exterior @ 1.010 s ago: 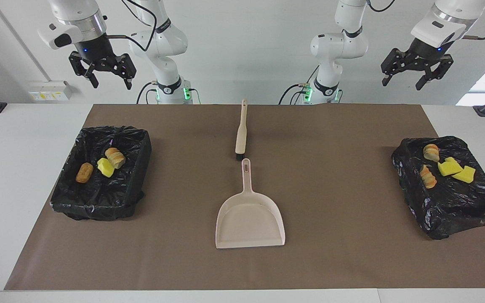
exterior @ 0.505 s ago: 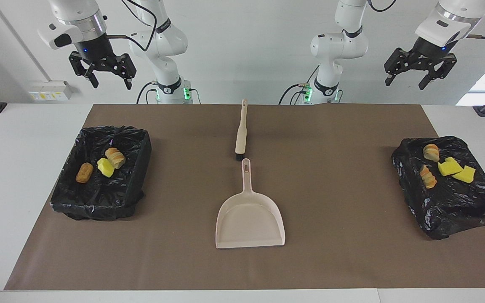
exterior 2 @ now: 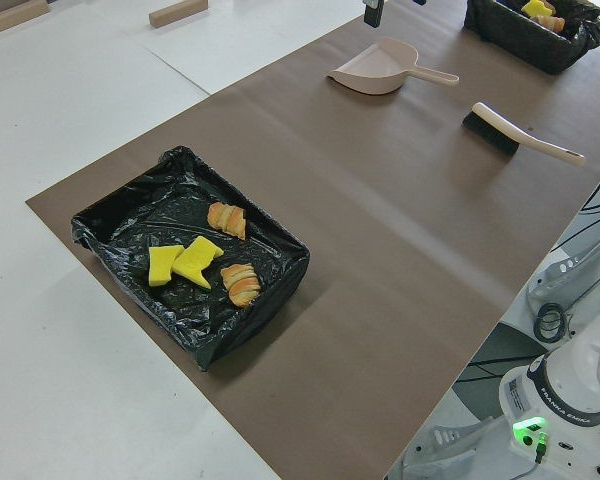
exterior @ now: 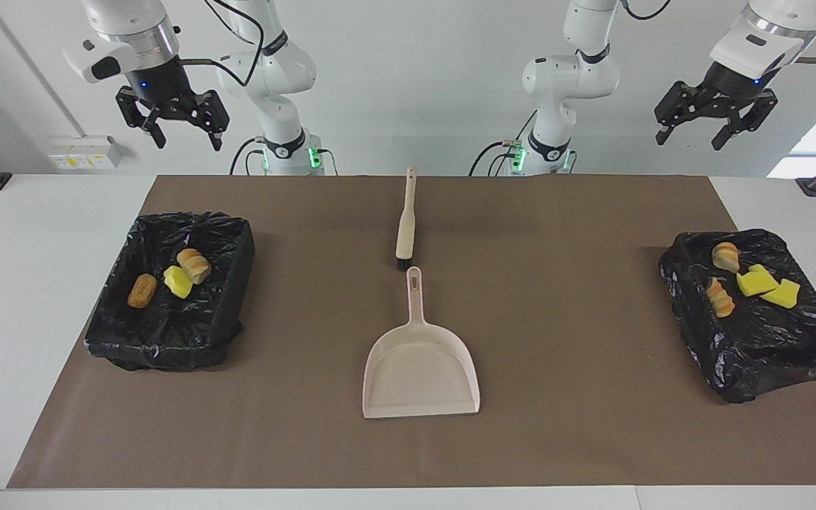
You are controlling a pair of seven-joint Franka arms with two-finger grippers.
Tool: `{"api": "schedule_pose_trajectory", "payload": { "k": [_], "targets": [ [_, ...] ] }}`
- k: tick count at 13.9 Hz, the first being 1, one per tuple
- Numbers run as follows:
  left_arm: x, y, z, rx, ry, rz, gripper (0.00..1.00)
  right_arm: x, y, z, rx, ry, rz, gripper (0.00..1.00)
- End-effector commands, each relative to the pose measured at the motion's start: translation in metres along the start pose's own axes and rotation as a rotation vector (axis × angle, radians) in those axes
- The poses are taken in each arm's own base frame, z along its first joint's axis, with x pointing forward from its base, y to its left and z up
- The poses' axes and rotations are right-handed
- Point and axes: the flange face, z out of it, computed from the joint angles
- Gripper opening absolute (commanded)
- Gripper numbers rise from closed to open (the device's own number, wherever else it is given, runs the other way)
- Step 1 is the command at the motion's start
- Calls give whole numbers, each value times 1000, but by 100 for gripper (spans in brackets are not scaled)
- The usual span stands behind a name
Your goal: Sweep and dump trash in bin
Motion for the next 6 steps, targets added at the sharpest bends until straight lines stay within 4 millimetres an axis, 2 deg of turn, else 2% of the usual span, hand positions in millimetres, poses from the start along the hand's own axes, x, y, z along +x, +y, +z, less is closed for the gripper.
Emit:
{"api": "schedule_pose_trajectory", "payload": {
  "k": [1,6],
  "targets": [
    [7,-3,7,10,-39,-10,100,0,3,-2,8,8,-9,100],
    [7,-4,7,10,-40,-8,100,0,3,-2,8,8,-9,100]
  ]
}}
